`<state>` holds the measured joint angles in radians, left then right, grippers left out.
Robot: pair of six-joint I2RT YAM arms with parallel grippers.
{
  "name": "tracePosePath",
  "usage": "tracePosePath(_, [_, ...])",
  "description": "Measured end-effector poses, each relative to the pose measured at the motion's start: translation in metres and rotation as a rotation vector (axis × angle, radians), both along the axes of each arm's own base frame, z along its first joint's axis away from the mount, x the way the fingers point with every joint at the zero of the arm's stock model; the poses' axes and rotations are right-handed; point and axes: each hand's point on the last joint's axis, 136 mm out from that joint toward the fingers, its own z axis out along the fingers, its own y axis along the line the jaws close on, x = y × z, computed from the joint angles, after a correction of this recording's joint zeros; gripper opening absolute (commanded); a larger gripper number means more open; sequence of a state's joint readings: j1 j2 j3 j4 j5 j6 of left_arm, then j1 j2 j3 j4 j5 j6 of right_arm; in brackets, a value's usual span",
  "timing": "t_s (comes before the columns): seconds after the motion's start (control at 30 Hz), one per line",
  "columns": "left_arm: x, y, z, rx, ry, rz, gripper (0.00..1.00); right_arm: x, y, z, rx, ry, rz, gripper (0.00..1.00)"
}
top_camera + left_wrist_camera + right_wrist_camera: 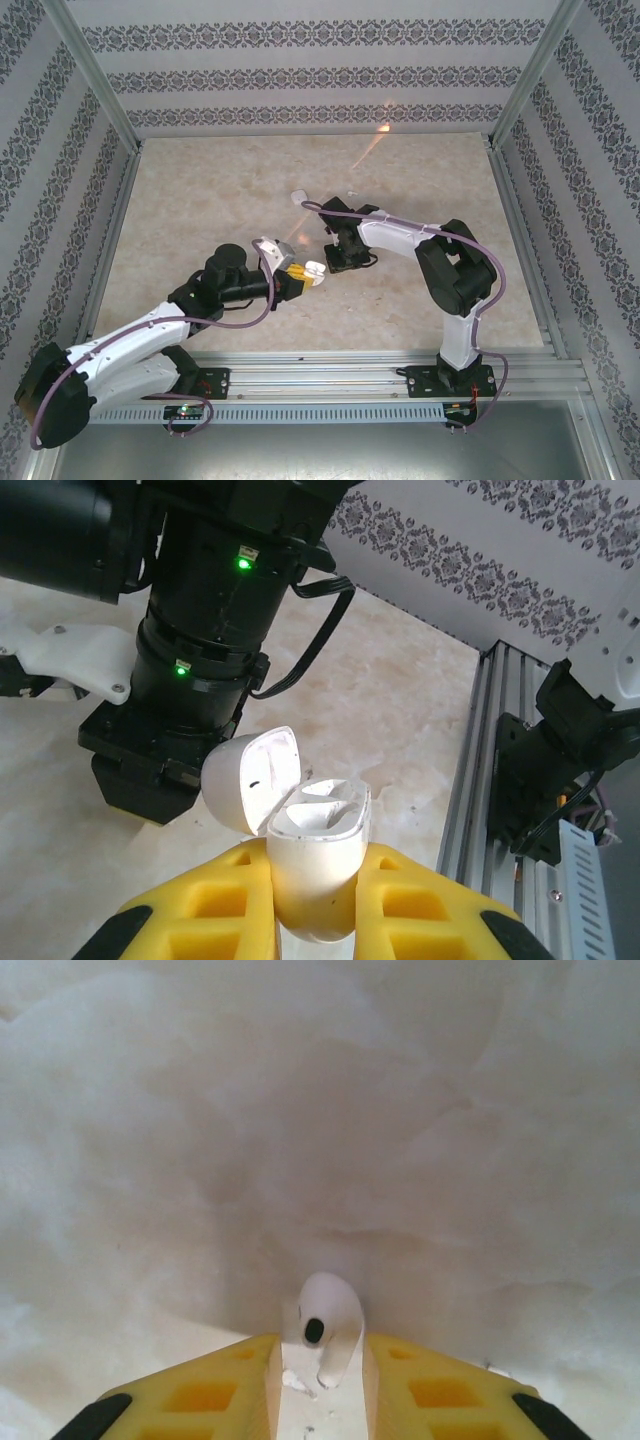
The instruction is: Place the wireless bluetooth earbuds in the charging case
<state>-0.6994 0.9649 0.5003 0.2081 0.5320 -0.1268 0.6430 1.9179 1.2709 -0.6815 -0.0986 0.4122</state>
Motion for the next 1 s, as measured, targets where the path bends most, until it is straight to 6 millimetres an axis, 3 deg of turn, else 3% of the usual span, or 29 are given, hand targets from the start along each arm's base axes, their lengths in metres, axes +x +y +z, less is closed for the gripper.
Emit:
tracePosePath(0.3, [0.004, 0.010, 0.014, 0.011, -0.076, 0.052, 0.00, 0.007, 0.010, 0.026, 0.023, 0.008, -0.019, 0.38])
tracePosePath(0.5, [0.005, 0.014, 0.016, 0.015, -0.082, 0.075, 0.00, 0.028, 0.016, 0.051, -0.007, -0.017, -0.045, 0.39])
tracePosePath(0.8, [0.004, 0.020, 0.011, 0.040, -0.071, 0.094, 0.00, 0.020, 0.008, 0.016, -0.113, 0.107, -0.058, 0.39])
tracePosePath(1.0, [0.004, 0.021, 0.008, 0.051, -0.063, 0.096, 0.00, 0.015, 0.005, 0.012, -0.132, 0.131, -0.058, 0.36])
